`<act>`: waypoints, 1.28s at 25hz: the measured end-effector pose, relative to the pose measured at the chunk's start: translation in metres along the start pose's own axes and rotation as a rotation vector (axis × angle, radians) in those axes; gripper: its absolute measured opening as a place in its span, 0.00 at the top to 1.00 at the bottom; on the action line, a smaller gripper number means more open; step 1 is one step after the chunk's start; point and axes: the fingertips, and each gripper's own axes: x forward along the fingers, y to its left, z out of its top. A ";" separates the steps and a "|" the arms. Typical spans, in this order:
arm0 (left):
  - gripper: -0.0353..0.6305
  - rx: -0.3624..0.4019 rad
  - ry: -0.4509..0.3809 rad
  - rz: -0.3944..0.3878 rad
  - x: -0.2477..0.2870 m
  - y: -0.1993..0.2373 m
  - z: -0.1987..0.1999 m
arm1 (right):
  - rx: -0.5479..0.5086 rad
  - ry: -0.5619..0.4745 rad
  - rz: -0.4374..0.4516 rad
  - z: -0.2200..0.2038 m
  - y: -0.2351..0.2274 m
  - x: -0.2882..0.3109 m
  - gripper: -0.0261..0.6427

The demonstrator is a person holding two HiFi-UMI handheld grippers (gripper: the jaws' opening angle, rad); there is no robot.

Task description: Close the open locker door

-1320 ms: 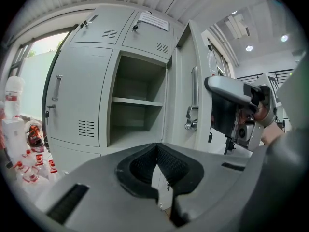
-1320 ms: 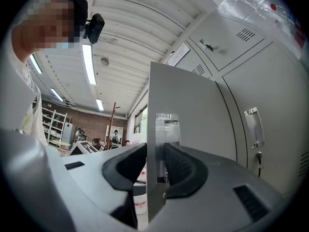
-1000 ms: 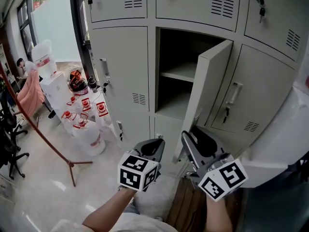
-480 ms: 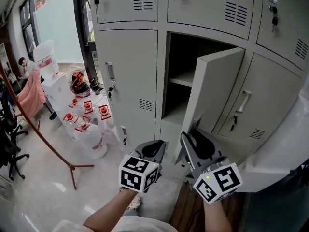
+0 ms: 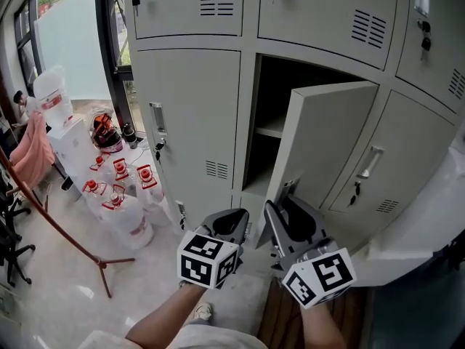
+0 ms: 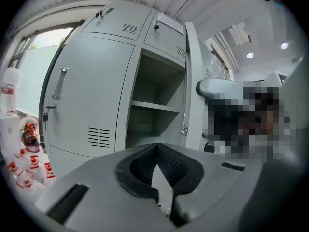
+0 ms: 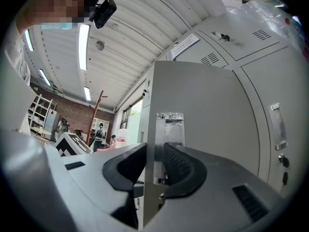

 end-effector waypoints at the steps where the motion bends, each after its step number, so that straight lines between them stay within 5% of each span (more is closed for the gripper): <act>1: 0.94 0.000 -0.001 -0.009 0.002 0.003 0.001 | -0.003 0.002 -0.009 -0.001 0.000 0.004 0.81; 32: 0.94 0.017 -0.079 -0.187 0.052 0.105 0.045 | -0.071 0.032 -0.310 -0.025 -0.043 0.127 0.81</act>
